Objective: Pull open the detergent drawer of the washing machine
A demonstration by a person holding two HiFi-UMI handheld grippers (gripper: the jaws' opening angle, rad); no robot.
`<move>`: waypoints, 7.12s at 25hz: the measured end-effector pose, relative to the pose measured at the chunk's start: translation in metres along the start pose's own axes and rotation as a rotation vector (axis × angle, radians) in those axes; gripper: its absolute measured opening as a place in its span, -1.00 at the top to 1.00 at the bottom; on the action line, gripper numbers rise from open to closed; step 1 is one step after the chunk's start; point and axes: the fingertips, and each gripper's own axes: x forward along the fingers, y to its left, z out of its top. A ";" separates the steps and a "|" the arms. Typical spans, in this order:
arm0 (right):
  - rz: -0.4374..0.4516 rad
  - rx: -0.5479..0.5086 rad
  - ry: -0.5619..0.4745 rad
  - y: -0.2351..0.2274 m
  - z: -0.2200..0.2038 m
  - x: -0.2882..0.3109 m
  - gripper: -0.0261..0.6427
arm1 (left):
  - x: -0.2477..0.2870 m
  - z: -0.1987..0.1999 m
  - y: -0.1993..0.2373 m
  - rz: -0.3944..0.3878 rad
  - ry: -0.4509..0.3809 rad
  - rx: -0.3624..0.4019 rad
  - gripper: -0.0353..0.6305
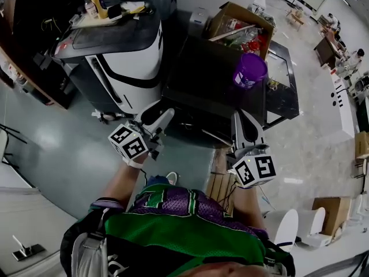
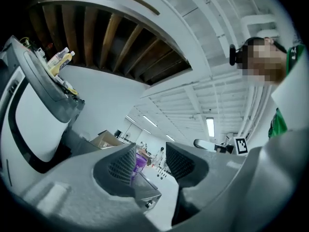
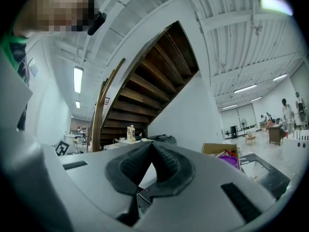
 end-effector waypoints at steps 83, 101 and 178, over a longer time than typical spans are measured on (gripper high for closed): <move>-0.129 0.036 0.233 -0.046 -0.145 0.047 0.92 | 0.058 -0.293 0.252 0.080 -0.077 -0.864 -0.40; -0.199 0.053 0.225 -0.046 -0.116 0.042 0.92 | 0.064 -0.297 0.273 0.358 -0.071 -0.972 -0.46; 0.099 0.079 0.136 0.004 -0.069 0.017 0.92 | -0.046 -0.318 0.181 0.352 0.035 -1.054 -0.45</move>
